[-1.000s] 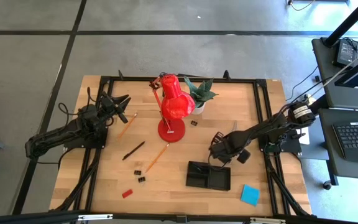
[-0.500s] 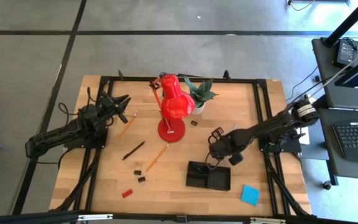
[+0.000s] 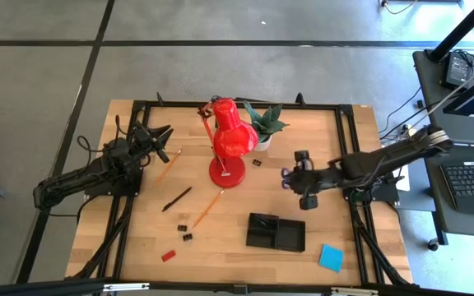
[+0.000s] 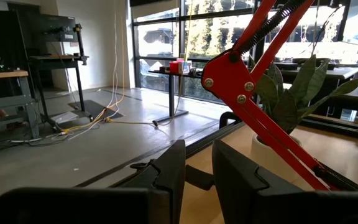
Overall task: Pick and place office supplies into organizer
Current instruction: Put the blue scissors into the black desk organizer
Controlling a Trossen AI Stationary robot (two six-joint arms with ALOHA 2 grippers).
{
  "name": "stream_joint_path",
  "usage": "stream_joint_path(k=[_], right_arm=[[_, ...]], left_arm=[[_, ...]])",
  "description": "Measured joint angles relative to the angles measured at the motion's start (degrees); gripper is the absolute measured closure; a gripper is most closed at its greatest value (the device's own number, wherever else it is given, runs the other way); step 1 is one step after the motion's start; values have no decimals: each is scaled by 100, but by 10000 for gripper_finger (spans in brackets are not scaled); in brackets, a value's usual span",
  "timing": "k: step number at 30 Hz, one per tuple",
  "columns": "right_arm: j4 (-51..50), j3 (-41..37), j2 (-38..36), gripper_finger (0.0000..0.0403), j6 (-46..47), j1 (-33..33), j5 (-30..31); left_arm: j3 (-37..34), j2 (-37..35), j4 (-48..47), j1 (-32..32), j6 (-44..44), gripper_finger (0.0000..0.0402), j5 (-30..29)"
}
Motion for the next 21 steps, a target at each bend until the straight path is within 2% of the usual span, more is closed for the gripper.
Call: stream_joint_path(k=[4, 9, 16, 21], right_arm=[[1264, 2, -436, 326, 174, 166, 3], [2629, 9, -639, 326, 745, 441, 0], [3120, 9, -419, 326, 1891, 738, -106], [3901, 9, -49, 325, 2070, 928, -542]], left_arm=[[0, 0, 2, 0, 0, 327, -2], [0, 0, 1, -1, 0, 327, 0], [0, 1, 1, 0, 0, 327, -1], [1, 0, 0, -1, 0, 327, 0]])
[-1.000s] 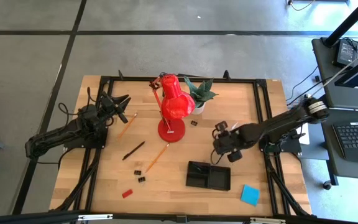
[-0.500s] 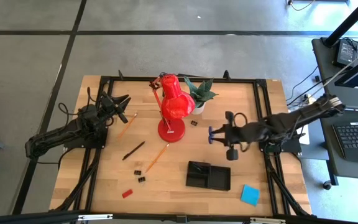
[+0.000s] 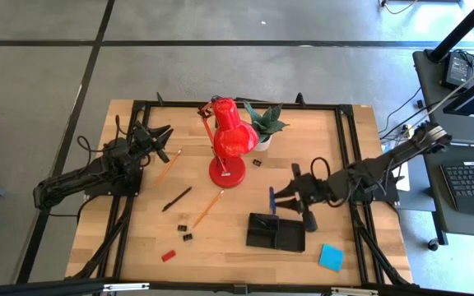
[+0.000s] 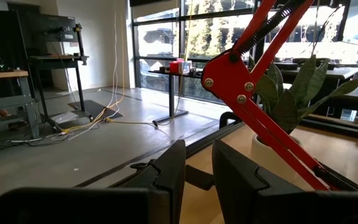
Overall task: Pick and place office supplies into organizer
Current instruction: Put the blue scissors into the black desk organizer
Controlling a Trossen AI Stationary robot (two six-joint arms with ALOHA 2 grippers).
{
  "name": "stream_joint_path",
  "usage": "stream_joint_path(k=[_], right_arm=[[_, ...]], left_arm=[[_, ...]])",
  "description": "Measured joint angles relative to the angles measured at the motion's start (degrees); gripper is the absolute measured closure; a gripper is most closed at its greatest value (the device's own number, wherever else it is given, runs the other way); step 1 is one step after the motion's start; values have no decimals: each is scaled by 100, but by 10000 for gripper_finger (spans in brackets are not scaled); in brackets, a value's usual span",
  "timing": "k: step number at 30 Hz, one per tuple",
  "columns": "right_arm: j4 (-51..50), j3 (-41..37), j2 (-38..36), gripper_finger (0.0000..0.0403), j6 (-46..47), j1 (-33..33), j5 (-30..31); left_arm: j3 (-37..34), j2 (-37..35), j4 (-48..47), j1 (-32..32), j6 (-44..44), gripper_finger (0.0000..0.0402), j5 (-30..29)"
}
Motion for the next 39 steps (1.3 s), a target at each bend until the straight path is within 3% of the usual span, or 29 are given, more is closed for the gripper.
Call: stream_joint_path(k=[5, 25, 39], right_arm=[[328, 0, 291, 326, 127, 128, -117], [251, 0, 1333, 324, 523, 208, -116], [-19, 0, 1837, 322, 1280, 131, -63]], left_arm=[[-1, 0, 2, 0, 0, 327, 0], [1, 0, 2, 1, 0, 327, 0], [0, 0, 2, 0, 0, 327, 0]])
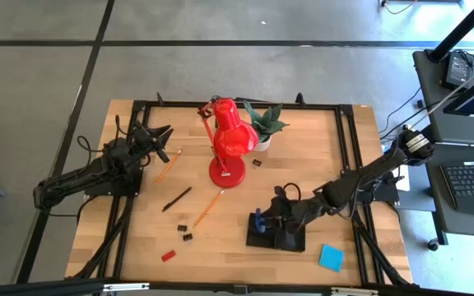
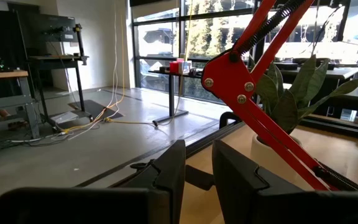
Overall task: Pick and place office supplies into organizer
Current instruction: Put the blue scissors into the black desk organizer, then move the blue sticky notes to the center of the table
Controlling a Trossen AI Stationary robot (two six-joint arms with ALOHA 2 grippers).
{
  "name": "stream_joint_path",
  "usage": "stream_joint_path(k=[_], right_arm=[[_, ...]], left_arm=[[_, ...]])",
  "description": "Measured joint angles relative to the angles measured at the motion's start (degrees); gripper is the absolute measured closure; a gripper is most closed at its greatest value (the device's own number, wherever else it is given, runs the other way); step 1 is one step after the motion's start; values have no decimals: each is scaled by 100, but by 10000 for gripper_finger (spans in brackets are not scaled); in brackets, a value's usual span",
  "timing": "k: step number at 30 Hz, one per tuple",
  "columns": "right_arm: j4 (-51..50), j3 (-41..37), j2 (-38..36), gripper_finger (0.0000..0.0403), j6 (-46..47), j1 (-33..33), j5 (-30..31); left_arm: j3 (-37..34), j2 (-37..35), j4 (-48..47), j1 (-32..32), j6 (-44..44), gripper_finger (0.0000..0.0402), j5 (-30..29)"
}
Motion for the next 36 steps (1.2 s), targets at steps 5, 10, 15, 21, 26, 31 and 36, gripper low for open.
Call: stream_joint_path(k=[5, 10, 15, 21, 26, 31, 36], right_arm=[[-191, 0, 99, 322, 215, -148, 146], [-204, 0, 114, 317, 217, -287, 206], [-202, 0, 114, 293, 217, -307, 210], [-202, 0, 114, 279, 189, -305, 210], [-198, 0, 114, 277, 194, -305, 208], [-182, -2, 19, 277, 195, -307, -96], [-40, -2, -327, 276, 101, -284, -442]], left_arm=[[-1, 0, -2, -1, 1, 327, 0], [-2, 0, 0, -2, 0, 327, -2], [-1, 0, -1, -1, 0, 327, 0], [-1, 1, -1, 0, 0, 327, 0], [-1, 1, 0, 0, 0, 327, 0], [0, 0, -1, 0, 0, 327, 0], [0, 0, 0, 0, 0, 327, 0]])
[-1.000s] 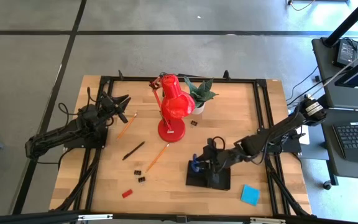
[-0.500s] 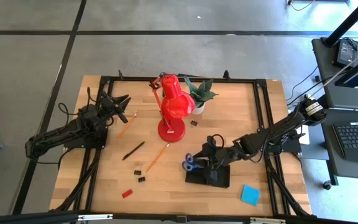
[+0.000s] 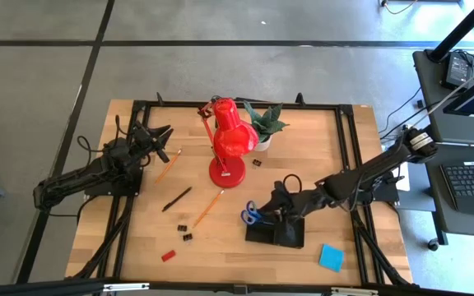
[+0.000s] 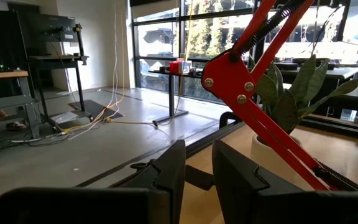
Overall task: Pick and place office supplies into organizer
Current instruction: Move the blue sticky notes to the center of the table
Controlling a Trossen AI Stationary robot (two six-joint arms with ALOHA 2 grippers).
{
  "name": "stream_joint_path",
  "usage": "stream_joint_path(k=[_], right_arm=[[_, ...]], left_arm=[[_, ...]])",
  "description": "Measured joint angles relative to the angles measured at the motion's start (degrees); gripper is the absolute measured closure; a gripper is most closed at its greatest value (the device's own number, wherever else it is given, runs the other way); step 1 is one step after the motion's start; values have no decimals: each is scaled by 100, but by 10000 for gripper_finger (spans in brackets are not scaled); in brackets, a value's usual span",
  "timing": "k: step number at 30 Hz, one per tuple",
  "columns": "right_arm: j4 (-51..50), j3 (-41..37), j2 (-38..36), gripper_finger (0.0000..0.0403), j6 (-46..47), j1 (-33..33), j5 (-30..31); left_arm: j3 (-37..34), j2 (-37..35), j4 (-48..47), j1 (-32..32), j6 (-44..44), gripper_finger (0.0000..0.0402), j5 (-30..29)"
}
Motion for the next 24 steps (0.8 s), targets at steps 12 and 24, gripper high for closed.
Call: stream_joint_path(k=[12, 24], right_arm=[[-288, 0, -380, 276, -268, 33, -339], [-1576, 0, -597, 276, 207, 118, -2157]], left_arm=[[-1, 0, 0, 0, 0, 327, 2], [-2, 2, -2, -2, 0, 327, 11]])
